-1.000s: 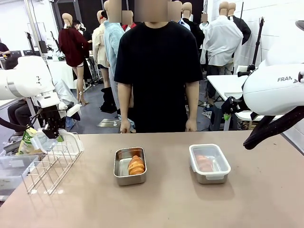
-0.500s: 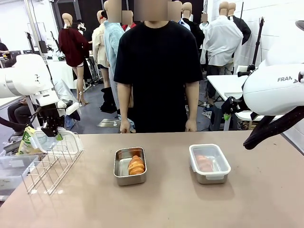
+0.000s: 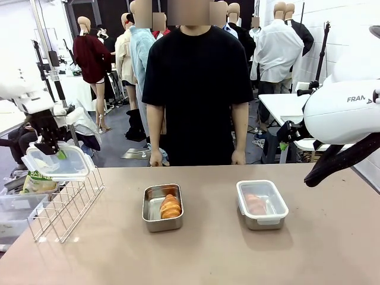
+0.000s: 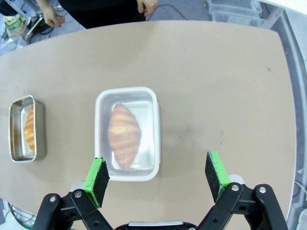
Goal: Place the bread in airtight containers.
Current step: Pick up one Airtight Container lid and hand it to the human, then release when the human grabs the Airtight Container lid.
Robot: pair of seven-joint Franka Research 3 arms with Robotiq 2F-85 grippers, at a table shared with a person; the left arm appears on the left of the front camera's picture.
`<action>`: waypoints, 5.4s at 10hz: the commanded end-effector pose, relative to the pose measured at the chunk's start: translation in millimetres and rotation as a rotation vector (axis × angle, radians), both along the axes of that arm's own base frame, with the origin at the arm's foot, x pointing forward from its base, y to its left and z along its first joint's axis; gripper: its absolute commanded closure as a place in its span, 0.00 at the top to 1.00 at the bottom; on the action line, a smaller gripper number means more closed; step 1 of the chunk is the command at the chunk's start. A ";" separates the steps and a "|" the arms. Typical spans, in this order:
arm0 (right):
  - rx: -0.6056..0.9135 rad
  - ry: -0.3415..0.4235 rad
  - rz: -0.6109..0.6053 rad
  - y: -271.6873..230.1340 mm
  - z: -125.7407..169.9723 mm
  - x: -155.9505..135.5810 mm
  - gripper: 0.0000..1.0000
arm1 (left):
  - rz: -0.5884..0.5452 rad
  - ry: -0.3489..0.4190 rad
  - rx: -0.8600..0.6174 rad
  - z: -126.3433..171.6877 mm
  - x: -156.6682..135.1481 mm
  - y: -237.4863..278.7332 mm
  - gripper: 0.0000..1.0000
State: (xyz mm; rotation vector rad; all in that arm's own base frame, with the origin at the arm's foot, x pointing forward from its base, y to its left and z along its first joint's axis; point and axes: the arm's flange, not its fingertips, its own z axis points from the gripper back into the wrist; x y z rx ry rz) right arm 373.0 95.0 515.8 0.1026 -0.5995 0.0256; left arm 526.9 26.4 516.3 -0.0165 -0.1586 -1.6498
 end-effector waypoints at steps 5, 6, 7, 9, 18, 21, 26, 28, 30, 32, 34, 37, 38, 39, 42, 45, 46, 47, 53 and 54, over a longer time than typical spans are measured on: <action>0.002 -0.002 -0.001 0.6 -0.3 0.5 1.00 | -0.158 -0.147 -0.067 31.9 -42.8 -7.1 0.00; 0.002 -0.002 -0.001 0.6 -0.3 0.5 1.00 | -0.169 -0.159 -0.065 33.3 -41.6 -12.5 0.00; 0.002 -0.002 -0.001 0.6 -0.3 0.5 1.00 | -0.173 -0.174 -0.065 34.3 -40.3 -16.6 0.00; 0.002 -0.002 -0.001 0.6 -0.3 0.5 1.00 | -0.212 -0.220 -0.086 32.5 -32.4 -32.2 0.00; 0.002 -0.002 -0.001 0.6 -0.3 0.5 1.00 | -0.626 -0.697 -0.068 112.2 -38.0 -202.0 0.00; 0.002 -0.002 -0.001 0.6 -0.3 0.5 1.00 | -0.781 -0.730 -0.099 112.6 -35.5 -270.5 0.00; 0.002 -0.002 -0.001 0.6 -0.3 0.5 1.00 | -0.867 -0.806 -0.137 102.0 -36.9 -335.5 0.00; 0.002 -0.002 -0.001 0.6 -0.3 0.5 1.00 | -0.867 -0.769 -0.168 98.1 -29.8 -337.5 0.00; 0.002 -0.002 -0.001 0.6 -0.3 0.5 1.00 | -0.841 -0.774 -0.125 95.0 -39.8 -345.4 0.00; 0.002 -0.002 -0.001 0.6 -0.3 0.5 1.00 | -0.841 -0.774 -0.125 95.0 -39.8 -345.4 0.00; 0.002 -0.002 -0.001 0.6 -0.3 0.5 1.00 | -0.841 -0.774 -0.125 95.0 -39.8 -345.4 0.00; 0.002 -0.002 -0.001 0.6 -0.3 0.5 1.00 | -0.841 -0.774 -0.125 95.0 -39.8 -345.4 0.00; 0.002 -0.002 -0.001 0.6 -0.3 0.5 1.00 | -0.841 -0.774 -0.125 95.0 -39.8 -345.4 0.00; 0.002 -0.002 -0.001 0.6 -0.3 0.5 1.00 | -0.841 -0.774 -0.125 95.0 -39.8 -345.4 0.00; 0.002 -0.002 -0.001 0.6 -0.3 0.5 1.00 | -0.841 -0.774 -0.125 95.0 -39.8 -345.4 0.00; 0.002 -0.002 -0.001 0.6 -0.3 0.5 1.00 | -0.841 -0.774 -0.125 95.0 -39.8 -345.4 0.00; 0.002 -0.002 -0.001 0.6 -0.3 0.5 1.00 | -0.841 -0.774 -0.125 95.0 -39.8 -345.4 0.00; 0.002 -0.002 -0.001 0.6 -0.3 0.5 1.00 | -0.841 -0.774 -0.125 95.0 -39.8 -345.4 0.00; 0.002 -0.002 -0.001 0.6 -0.3 0.5 1.00 | -0.841 -0.774 -0.125 95.0 -39.8 -345.4 0.00; 0.002 -0.002 -0.001 0.6 -0.3 0.5 1.00 | -0.841 -0.774 -0.125 95.0 -39.8 -345.4 0.00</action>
